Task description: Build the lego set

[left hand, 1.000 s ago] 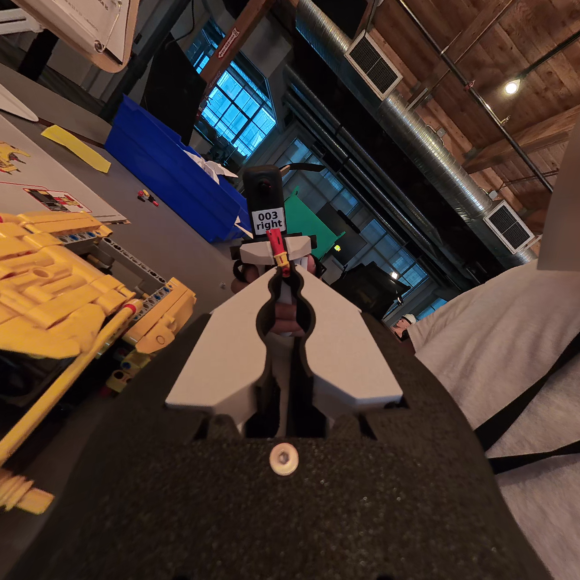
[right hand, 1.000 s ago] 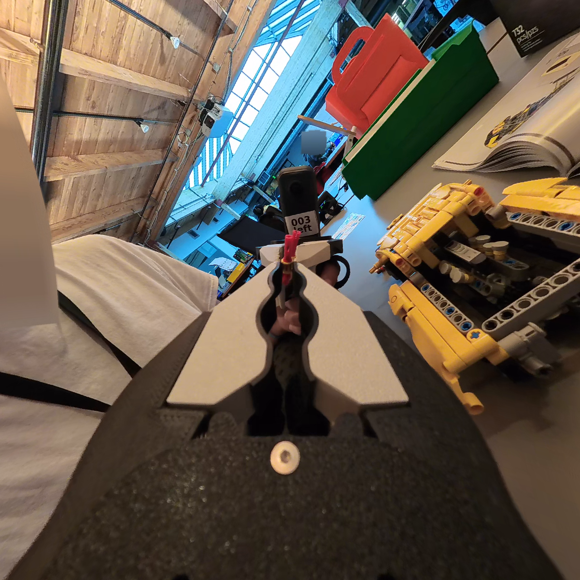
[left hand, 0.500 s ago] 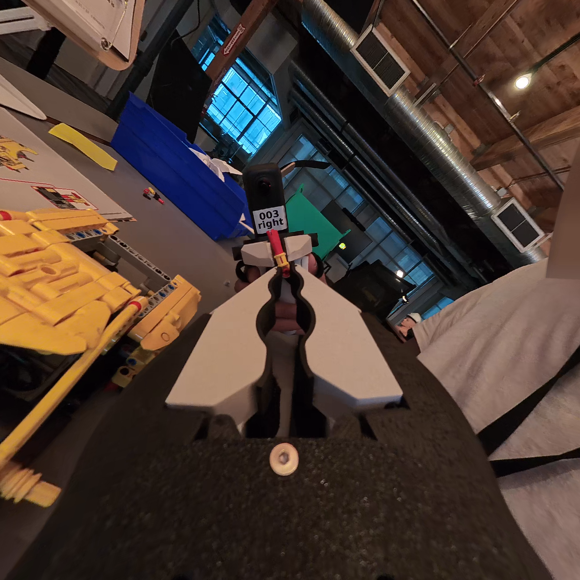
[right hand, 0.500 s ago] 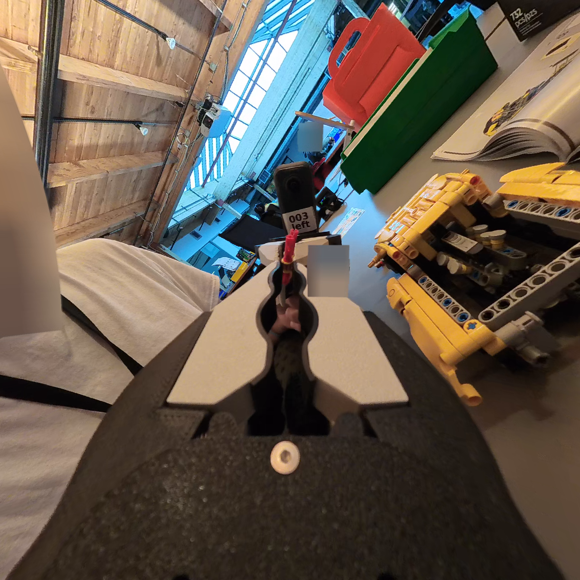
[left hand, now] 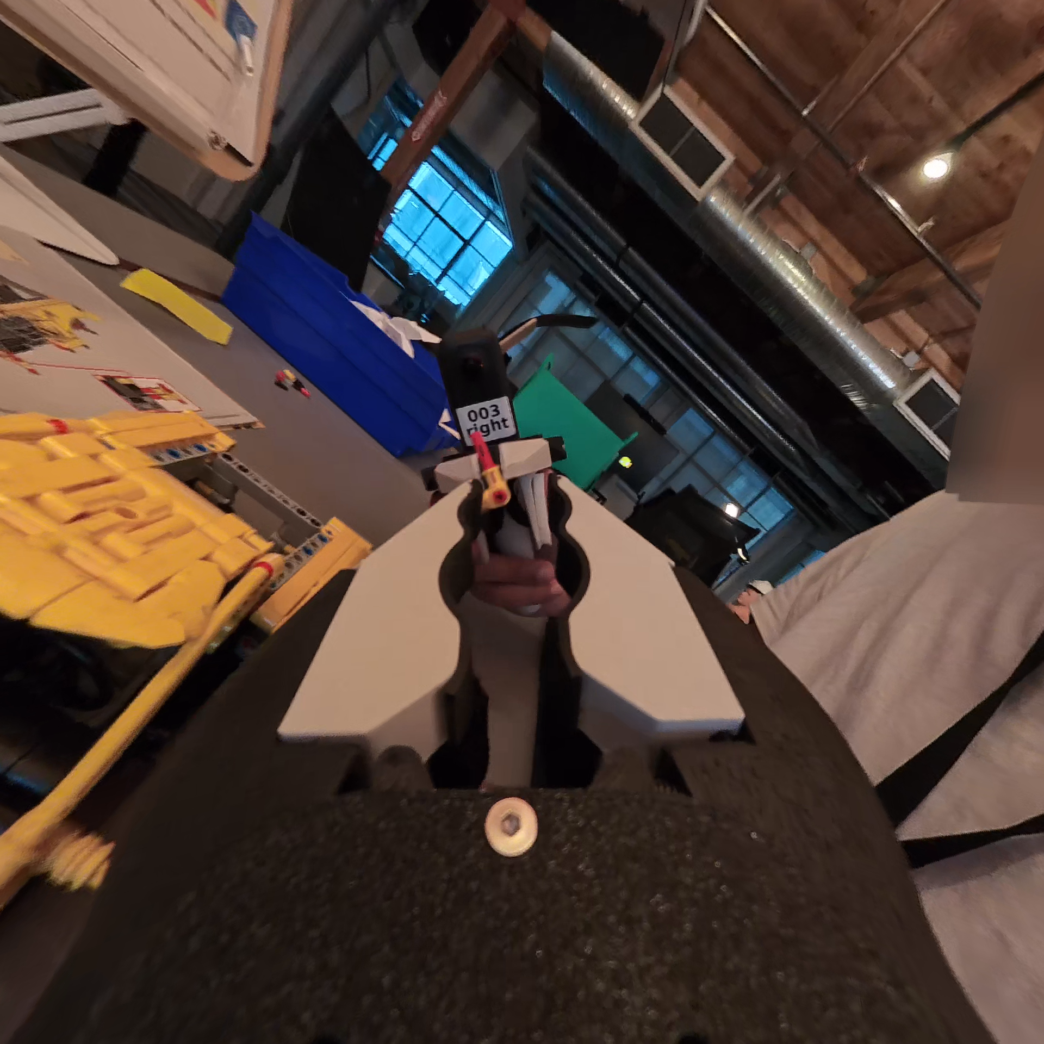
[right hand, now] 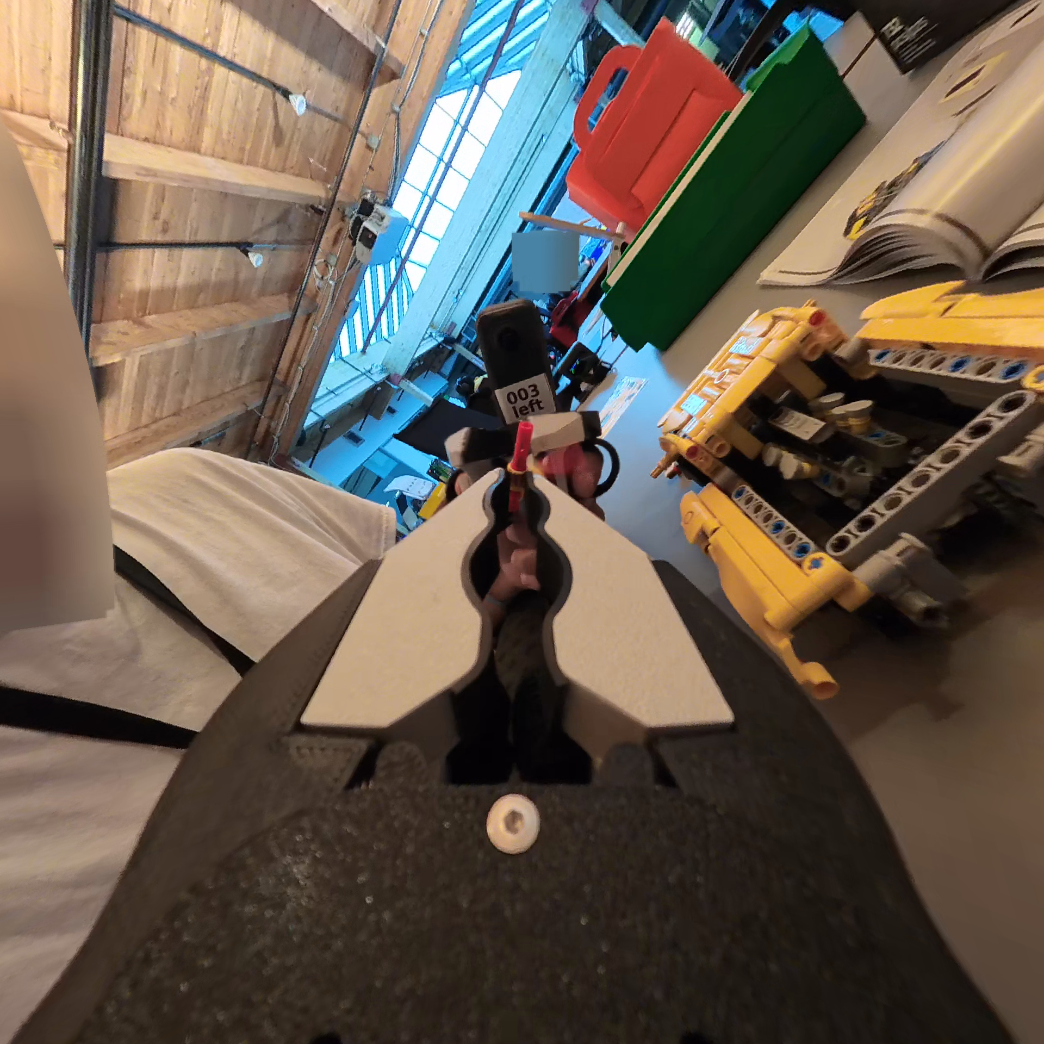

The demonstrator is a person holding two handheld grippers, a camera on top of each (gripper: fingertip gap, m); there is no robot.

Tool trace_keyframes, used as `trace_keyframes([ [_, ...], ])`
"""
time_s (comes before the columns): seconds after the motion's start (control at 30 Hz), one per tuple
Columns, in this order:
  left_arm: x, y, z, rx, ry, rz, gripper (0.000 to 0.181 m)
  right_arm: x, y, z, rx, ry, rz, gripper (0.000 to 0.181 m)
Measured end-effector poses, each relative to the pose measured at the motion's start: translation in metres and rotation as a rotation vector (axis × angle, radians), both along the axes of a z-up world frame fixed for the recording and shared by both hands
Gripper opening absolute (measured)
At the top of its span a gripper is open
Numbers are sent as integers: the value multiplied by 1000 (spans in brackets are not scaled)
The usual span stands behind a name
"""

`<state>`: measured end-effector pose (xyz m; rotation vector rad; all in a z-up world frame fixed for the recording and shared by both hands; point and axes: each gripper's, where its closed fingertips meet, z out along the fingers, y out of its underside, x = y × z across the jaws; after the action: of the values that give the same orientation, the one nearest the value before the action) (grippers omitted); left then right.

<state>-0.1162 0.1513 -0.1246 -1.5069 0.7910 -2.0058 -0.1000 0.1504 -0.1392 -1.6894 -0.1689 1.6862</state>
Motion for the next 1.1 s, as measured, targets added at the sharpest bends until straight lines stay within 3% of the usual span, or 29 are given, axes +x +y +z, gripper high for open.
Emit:
trace_keyframes([
  [0.43,3,-3,-8,-17,40,-29,21,6,1,0,7,-6,-22,3],
  [0.6,2,-15,-7,-26,24,-109,5,5,2,-2,18,-40,-34,3],
  [0.7,6,-33,-9,-53,31,-216,7,6,3,-3,20,-49,-38,3],
  [0.77,10,-41,-16,-63,72,-260,18,6,3,-3,24,-52,-40,3],
  [0.9,16,-47,-31,-32,158,-272,28,6,2,0,34,-46,-38,3],
  [1.1,16,-38,-31,-33,157,-227,29,2,0,0,40,-50,-19,3],
])
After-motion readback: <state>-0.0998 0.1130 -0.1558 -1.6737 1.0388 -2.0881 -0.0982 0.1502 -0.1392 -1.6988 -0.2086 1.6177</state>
